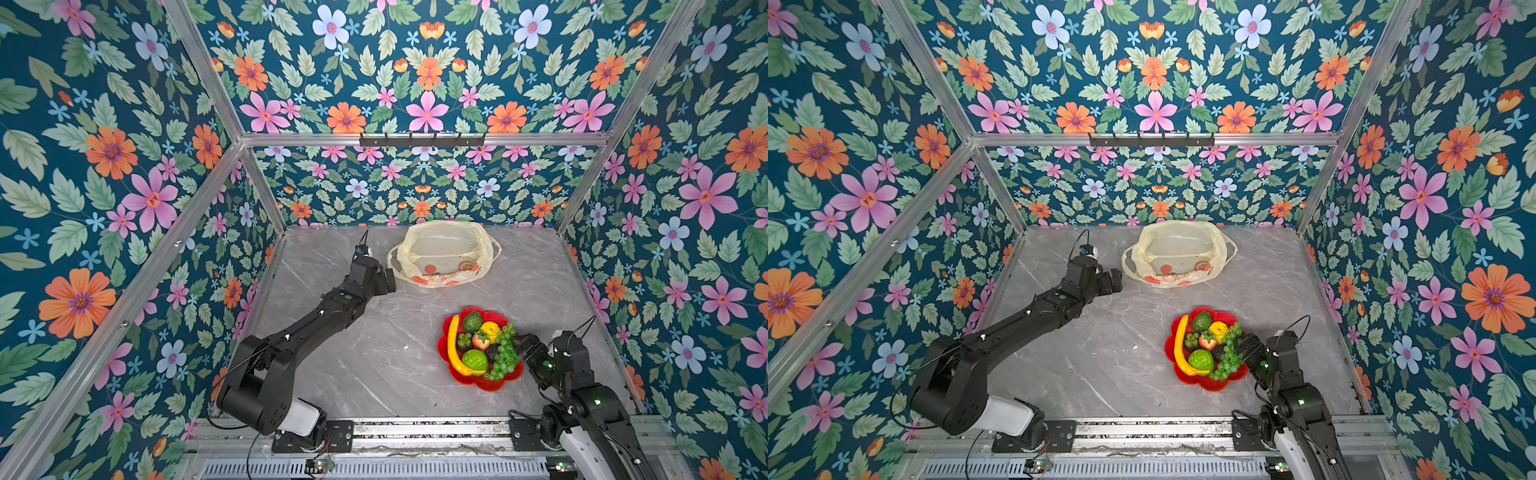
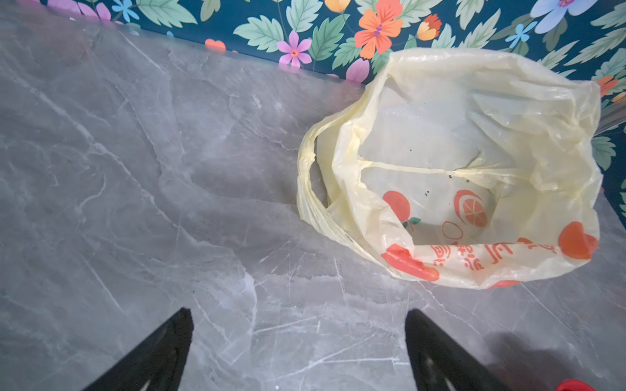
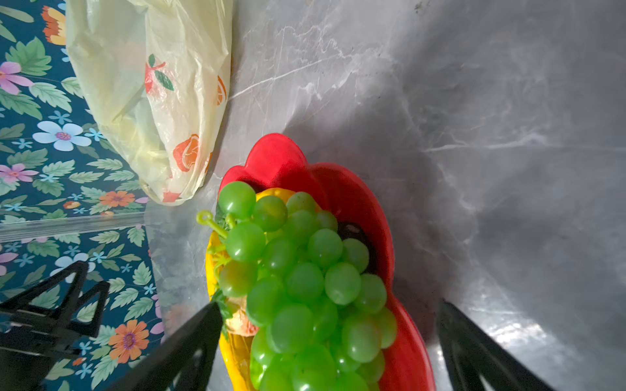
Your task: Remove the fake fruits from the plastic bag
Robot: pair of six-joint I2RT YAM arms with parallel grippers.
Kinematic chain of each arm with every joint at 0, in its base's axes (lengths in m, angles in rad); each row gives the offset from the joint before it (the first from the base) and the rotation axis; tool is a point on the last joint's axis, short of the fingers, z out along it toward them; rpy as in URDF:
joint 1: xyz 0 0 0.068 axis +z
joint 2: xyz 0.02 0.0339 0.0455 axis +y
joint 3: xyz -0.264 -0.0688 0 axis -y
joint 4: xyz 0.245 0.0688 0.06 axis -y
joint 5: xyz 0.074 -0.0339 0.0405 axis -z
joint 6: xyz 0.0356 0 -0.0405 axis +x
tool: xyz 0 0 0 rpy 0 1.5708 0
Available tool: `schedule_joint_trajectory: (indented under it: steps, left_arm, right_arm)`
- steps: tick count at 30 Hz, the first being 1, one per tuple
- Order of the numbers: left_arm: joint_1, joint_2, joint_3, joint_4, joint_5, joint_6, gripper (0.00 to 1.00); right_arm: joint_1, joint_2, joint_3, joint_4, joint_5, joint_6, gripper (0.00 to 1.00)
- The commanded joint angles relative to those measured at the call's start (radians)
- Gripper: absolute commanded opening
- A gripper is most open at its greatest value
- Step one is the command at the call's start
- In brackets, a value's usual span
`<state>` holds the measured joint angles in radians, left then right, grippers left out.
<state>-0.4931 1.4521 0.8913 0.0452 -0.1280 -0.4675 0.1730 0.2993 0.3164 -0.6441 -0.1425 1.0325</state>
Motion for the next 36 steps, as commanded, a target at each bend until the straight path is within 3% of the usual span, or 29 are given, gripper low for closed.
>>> schedule_joint_trajectory:
  steps: [1,18,36]
  left_arm:
    - [0.001,-0.02,-0.04,0.086,-0.027,-0.015,1.0]
    - [-0.001,-0.072,-0.173,0.117,-0.027,-0.023,1.0]
    - [-0.001,-0.196,-0.306,0.099,-0.058,-0.025,1.0]
  right_arm:
    - [0.0,-0.032,-0.028,0.036,-0.055,0.034,0.99]
    - [0.005,-0.013,-0.115,0.264,-0.144,0.097,0.99]
    - [0.221,0.409,-0.055,0.662,0.005,0.106,0.99]
